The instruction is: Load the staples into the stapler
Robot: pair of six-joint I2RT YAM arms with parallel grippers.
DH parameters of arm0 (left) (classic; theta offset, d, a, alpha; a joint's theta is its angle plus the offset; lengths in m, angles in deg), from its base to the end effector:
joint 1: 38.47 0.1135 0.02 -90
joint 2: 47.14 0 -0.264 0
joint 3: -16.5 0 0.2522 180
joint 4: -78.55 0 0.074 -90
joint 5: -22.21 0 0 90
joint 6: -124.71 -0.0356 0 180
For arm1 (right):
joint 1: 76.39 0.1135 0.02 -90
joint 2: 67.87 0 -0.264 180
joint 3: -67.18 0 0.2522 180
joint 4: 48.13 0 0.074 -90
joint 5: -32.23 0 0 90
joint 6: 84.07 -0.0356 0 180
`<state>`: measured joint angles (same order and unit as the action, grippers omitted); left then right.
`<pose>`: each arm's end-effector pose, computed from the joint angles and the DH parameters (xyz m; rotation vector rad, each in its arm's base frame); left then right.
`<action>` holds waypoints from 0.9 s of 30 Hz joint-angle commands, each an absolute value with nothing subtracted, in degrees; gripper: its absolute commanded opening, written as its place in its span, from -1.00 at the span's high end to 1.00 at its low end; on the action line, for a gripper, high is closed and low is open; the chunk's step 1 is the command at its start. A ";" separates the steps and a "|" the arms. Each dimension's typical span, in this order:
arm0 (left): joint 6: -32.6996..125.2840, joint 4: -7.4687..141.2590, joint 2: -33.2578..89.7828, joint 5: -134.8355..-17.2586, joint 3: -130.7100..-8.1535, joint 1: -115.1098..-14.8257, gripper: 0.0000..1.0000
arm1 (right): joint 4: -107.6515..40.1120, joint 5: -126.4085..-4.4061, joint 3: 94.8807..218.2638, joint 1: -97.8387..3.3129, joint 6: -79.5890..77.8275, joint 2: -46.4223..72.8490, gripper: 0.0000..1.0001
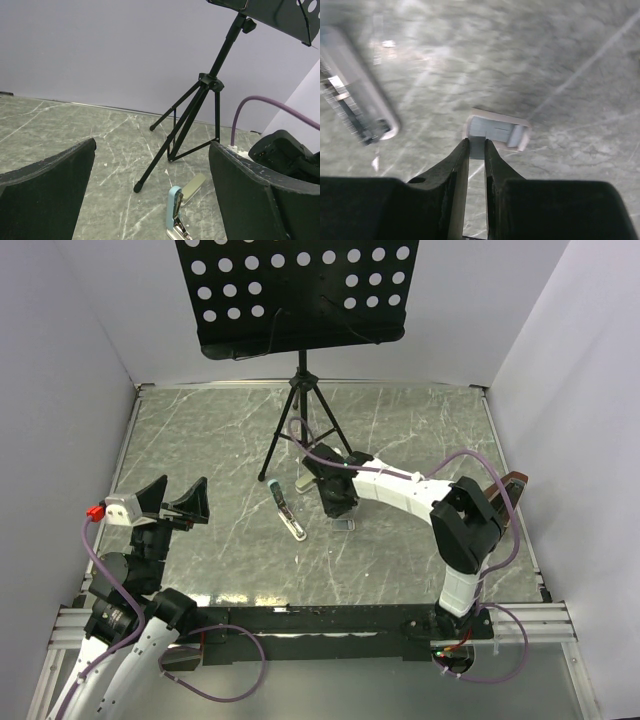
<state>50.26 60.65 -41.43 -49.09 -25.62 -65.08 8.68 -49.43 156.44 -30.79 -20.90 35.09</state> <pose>0.0609 -0.0178 0.3237 -0.1635 1.2666 -0.4308 0.2560 0.2541 0.2081 -0.4190 2.7483 0.1185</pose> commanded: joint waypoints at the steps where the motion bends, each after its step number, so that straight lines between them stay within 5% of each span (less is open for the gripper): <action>1: 49.57 61.54 -42.05 -49.42 -26.00 -65.27 -0.99 | 5.98 -49.67 161.88 -27.79 -14.99 32.50 0.60; 27: 49.48 61.63 -42.22 -49.07 -26.00 -65.27 -0.99 | -5.89 -59.00 163.91 -21.81 -8.66 41.99 0.58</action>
